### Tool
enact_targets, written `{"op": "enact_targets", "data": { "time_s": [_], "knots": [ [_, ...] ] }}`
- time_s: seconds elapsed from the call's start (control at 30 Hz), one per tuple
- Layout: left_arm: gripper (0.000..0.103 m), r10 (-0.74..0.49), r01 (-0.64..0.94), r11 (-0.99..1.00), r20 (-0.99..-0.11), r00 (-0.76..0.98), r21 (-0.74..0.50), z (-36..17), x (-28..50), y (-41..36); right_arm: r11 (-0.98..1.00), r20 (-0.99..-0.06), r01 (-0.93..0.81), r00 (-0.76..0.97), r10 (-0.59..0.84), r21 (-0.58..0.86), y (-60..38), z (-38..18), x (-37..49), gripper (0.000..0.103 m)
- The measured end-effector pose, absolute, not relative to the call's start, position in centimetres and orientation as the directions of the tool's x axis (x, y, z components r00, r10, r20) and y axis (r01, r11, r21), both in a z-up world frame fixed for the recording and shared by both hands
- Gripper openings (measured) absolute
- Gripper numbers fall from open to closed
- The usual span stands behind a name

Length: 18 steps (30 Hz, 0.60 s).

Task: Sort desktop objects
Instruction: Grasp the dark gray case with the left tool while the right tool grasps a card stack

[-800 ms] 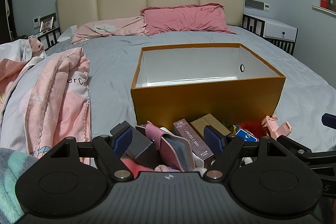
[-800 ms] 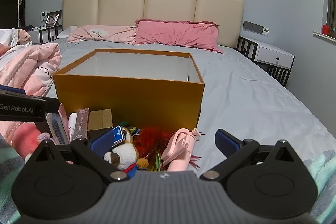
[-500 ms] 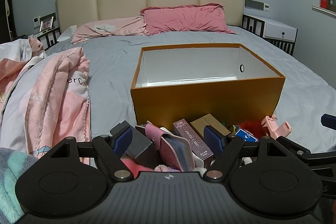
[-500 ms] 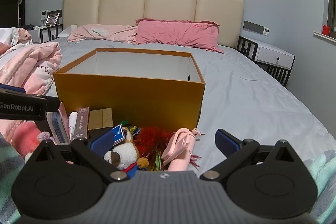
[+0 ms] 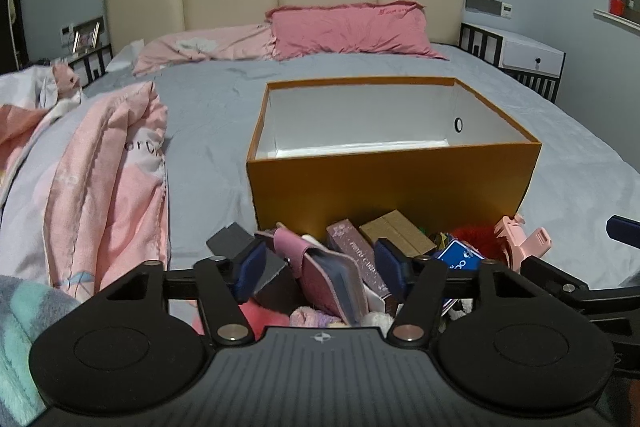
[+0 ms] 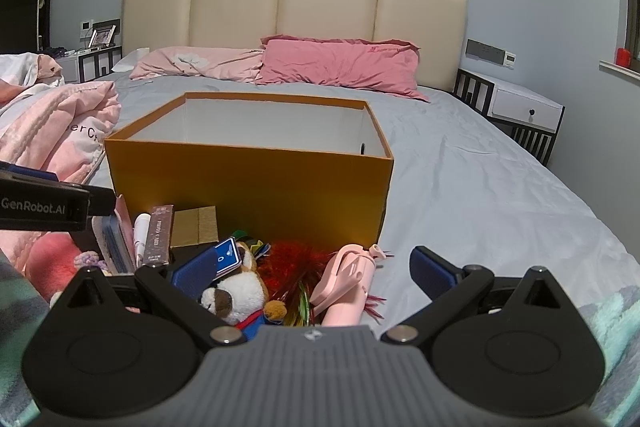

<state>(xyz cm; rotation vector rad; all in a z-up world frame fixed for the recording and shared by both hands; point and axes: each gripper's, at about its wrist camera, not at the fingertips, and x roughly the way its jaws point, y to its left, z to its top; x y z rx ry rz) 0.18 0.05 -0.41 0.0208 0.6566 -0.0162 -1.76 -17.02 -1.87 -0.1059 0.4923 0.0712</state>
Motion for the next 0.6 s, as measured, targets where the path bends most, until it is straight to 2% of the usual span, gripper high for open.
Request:
{"op": "enact_targets", "data": {
  "time_s": [0.07, 0.1, 0.13, 0.2, 0.23, 0.27, 0.43, 0.6],
  "knots": [
    [0.062, -0.017, 0.007, 1.0, -0.633, 0.774, -0.019, -0.4, 0.5, 0.5, 0.991, -0.486, -0.104, 0.873, 0.05, -0.084, -16.9, -1.8, -1.6, 0.096],
    [0.054, -0.021, -0.007, 0.999, -0.649, 0.761, -0.041, -0.4, 0.7, 0.9, 0.99, -0.495, -0.11, 0.867, 0.052, -0.088, -16.8, -1.8, -1.4, 0.093],
    [0.047, -0.029, -0.023, 0.997, -0.666, 0.746, -0.068, -0.4, 0.9, 1.3, 0.989, -0.503, -0.118, 0.862, 0.057, -0.091, -16.7, -1.7, -1.3, 0.087],
    [0.042, -0.038, -0.06, 0.992, -0.712, 0.701, -0.113, -0.6, 1.6, 2.3, 0.986, -0.524, -0.144, 0.848, 0.078, -0.086, -16.6, -1.7, -0.9, 0.078],
    [0.041, -0.042, -0.074, 0.989, -0.733, 0.678, -0.126, -0.6, 1.9, 2.8, 0.984, -0.541, -0.159, 0.836, 0.09, -0.083, -16.4, -1.6, -0.5, 0.069],
    [0.041, -0.046, -0.088, 0.986, -0.75, 0.66, -0.139, -0.6, 2.2, 3.3, 0.982, -0.557, -0.174, 0.824, 0.102, -0.076, -16.3, -1.5, -0.2, 0.065],
    [0.041, -0.057, -0.139, 0.973, -0.779, 0.624, -0.183, 0.4, 3.3, 6.0, 0.96, -0.601, -0.278, 0.772, 0.209, -0.022, -15.1, -0.8, 1.6, 0.054],
    [0.041, -0.095, -0.21, 0.945, -0.823, 0.56, -0.252, 0.5, 5.4, 8.7, 0.897, -0.627, -0.438, 0.68, 0.38, 0.068, -12.6, 0.0, 3.4, 0.054]
  ]
}}
